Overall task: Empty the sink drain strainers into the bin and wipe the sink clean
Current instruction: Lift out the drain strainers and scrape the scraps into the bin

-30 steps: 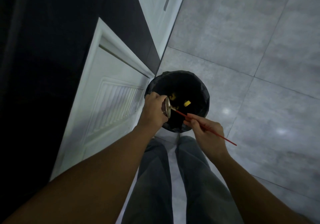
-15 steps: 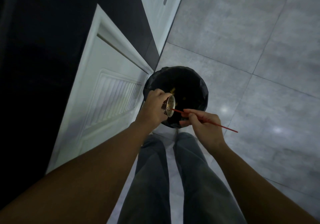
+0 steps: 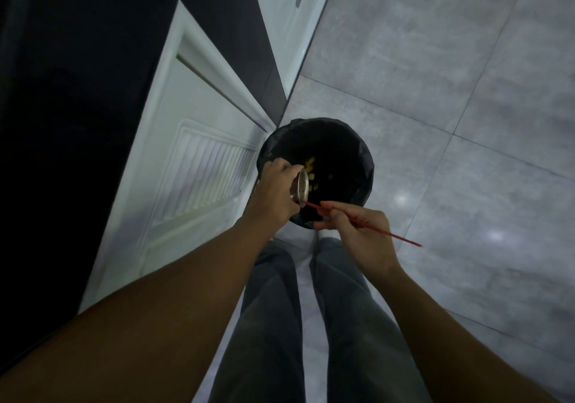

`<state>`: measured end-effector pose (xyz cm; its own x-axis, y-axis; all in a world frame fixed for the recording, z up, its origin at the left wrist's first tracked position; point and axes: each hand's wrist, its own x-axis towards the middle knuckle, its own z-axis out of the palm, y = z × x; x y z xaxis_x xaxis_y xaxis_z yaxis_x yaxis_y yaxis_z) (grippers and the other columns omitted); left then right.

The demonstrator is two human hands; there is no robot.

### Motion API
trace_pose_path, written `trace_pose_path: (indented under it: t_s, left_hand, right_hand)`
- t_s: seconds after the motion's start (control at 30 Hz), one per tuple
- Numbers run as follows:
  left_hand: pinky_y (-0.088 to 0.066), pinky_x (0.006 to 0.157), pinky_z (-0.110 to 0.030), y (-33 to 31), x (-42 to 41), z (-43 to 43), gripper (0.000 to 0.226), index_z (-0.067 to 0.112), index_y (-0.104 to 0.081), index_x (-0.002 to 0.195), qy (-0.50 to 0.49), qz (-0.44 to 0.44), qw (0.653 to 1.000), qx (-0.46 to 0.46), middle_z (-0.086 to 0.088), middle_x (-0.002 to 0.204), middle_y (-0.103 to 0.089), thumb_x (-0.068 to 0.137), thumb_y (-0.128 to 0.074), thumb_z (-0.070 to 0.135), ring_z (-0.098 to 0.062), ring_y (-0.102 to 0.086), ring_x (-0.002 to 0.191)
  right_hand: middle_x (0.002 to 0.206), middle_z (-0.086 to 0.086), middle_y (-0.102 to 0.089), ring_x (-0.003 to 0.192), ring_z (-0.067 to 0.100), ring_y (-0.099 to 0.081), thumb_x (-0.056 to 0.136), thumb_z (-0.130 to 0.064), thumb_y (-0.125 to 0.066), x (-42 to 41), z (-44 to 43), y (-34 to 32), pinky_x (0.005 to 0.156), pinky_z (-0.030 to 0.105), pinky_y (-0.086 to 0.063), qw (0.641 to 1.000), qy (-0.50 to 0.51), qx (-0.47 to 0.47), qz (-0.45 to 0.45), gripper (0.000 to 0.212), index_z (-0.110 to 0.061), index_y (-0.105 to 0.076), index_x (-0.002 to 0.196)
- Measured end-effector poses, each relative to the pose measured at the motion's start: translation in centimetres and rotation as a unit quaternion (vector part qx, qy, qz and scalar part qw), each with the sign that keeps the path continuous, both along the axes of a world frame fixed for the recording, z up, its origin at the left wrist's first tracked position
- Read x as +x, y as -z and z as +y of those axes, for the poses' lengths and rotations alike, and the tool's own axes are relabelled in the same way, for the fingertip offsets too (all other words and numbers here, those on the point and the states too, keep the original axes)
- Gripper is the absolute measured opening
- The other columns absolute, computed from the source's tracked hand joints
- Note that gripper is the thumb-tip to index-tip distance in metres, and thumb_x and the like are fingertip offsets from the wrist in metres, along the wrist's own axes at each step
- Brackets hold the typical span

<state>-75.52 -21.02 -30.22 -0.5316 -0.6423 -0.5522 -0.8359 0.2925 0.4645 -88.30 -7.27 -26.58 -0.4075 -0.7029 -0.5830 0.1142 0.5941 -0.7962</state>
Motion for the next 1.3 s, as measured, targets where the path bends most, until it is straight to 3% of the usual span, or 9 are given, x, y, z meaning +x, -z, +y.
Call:
trace_pose_path:
  t_s: [0.07, 0.17, 0.3, 0.47, 0.63, 0.83, 1.07, 1.2, 1.3]
  left_hand:
    - [-0.039, 0.092, -0.024, 0.2, -0.1, 0.2, 0.081, 0.014, -0.050, 0.143, 0.013, 0.016, 1.000, 0.009, -0.005, 0.133, -0.046, 0.070, -0.084, 0.007, -0.021, -0.040, 0.124]
    - [-0.041, 0.098, -0.026, 0.5, 0.2, 0.3, 0.083, 0.015, -0.049, 0.144, 0.001, 0.015, 1.000, 0.024, -0.005, 0.133, -0.046, 0.070, -0.086, 0.012, -0.021, -0.040, 0.125]
    - [-0.041, 0.102, -0.029, 0.7, 0.5, 0.1, 0.081, 0.014, -0.052, 0.141, -0.023, 0.002, 1.000, 0.016, -0.008, 0.134, -0.047, 0.068, -0.087, 0.015, -0.025, -0.041, 0.126]
    - [-0.048, 0.103, -0.040, 0.5, 0.7, -0.1, 0.077, 0.015, -0.053, 0.138, -0.024, -0.049, 0.998, 0.017, -0.009, 0.134, -0.048, 0.070, -0.088, 0.020, -0.027, -0.042, 0.127]
    - [-0.050, 0.099, -0.039, 0.1, 0.1, -0.2, 0.070, 0.015, -0.060, 0.127, -0.009, -0.038, 0.998, 0.057, -0.009, 0.125, -0.051, 0.065, -0.089, 0.026, -0.026, -0.049, 0.118]
    - [-0.055, 0.090, -0.044, -0.3, -0.1, -0.3, 0.056, 0.013, -0.065, 0.106, -0.009, -0.035, 0.997, 0.063, -0.010, 0.113, -0.059, 0.059, -0.090, 0.030, -0.027, -0.056, 0.107]
    - [-0.057, 0.090, -0.041, -2.5, 0.8, -0.7, 0.064, 0.010, -0.065, 0.115, -0.057, -0.038, 0.994, 0.087, -0.010, 0.117, -0.061, 0.058, -0.092, 0.023, -0.026, -0.061, 0.107]
    - [-0.054, 0.085, -0.031, -5.8, 1.2, -0.4, 0.069, 0.014, -0.061, 0.118, -0.081, 0.015, 0.992, 0.097, -0.005, 0.117, -0.059, 0.058, -0.093, 0.022, -0.021, -0.060, 0.105]
    - [-0.053, 0.093, -0.033, -9.7, 1.7, 0.4, 0.080, 0.020, -0.053, 0.126, -0.119, 0.068, 0.987, 0.090, -0.002, 0.125, -0.057, 0.056, -0.092, 0.029, -0.018, -0.059, 0.114]
  right_hand:
    - [0.100, 0.001, -0.077, 0.083, 0.002, -0.075, 0.100, -0.008, -0.056, 0.2, -0.3, 0.2, 0.072, 0.013, -0.057, 1.000, -0.011, 0.005, 0.009, 0.023, -0.013, -0.074, 0.112]
    - [0.101, -0.002, -0.077, 0.089, 0.002, -0.074, 0.101, -0.009, -0.056, -0.3, -0.3, 0.5, 0.080, 0.017, -0.059, 1.000, -0.011, 0.016, 0.019, 0.022, -0.013, -0.074, 0.113]
    - [0.100, 0.001, -0.077, 0.088, -0.003, -0.073, 0.100, -0.009, -0.056, -1.0, 0.5, 0.4, 0.081, 0.011, -0.055, 0.998, -0.020, 0.023, 0.057, 0.022, -0.011, -0.074, 0.113]
    - [0.100, 0.003, -0.078, 0.091, 0.006, -0.075, 0.099, -0.006, -0.058, -2.1, 1.4, 0.1, 0.088, 0.021, -0.058, 0.998, 0.022, 0.020, 0.046, 0.022, -0.006, -0.074, 0.113]
    - [0.103, 0.004, -0.077, 0.093, 0.009, -0.075, 0.098, -0.003, -0.058, -1.2, 0.4, 0.1, 0.087, 0.024, -0.059, 0.999, -0.037, -0.009, 0.013, 0.022, -0.007, -0.074, 0.113]
    - [0.100, -0.004, -0.076, 0.088, -0.006, -0.072, 0.098, -0.005, -0.059, -0.8, 0.5, 1.2, 0.080, 0.007, -0.053, 0.997, -0.051, 0.005, 0.053, 0.023, -0.014, -0.073, 0.114]
    - [0.098, -0.008, -0.077, 0.087, 0.002, -0.074, 0.098, -0.011, -0.061, -1.9, 1.9, 0.0, 0.084, 0.018, -0.058, 0.994, -0.024, 0.032, 0.100, 0.021, -0.016, -0.075, 0.113]
    - [0.095, -0.004, -0.078, 0.071, 0.002, -0.072, 0.098, -0.013, -0.059, -2.7, 2.1, -2.8, 0.068, 0.016, -0.059, 0.987, -0.031, 0.030, 0.158, 0.023, -0.020, -0.075, 0.113]
    - [0.095, -0.006, -0.076, 0.084, 0.003, -0.074, 0.099, -0.009, -0.053, -3.1, 1.8, -6.1, 0.080, 0.024, -0.062, 0.990, -0.001, 0.005, 0.139, 0.029, -0.017, -0.073, 0.119]
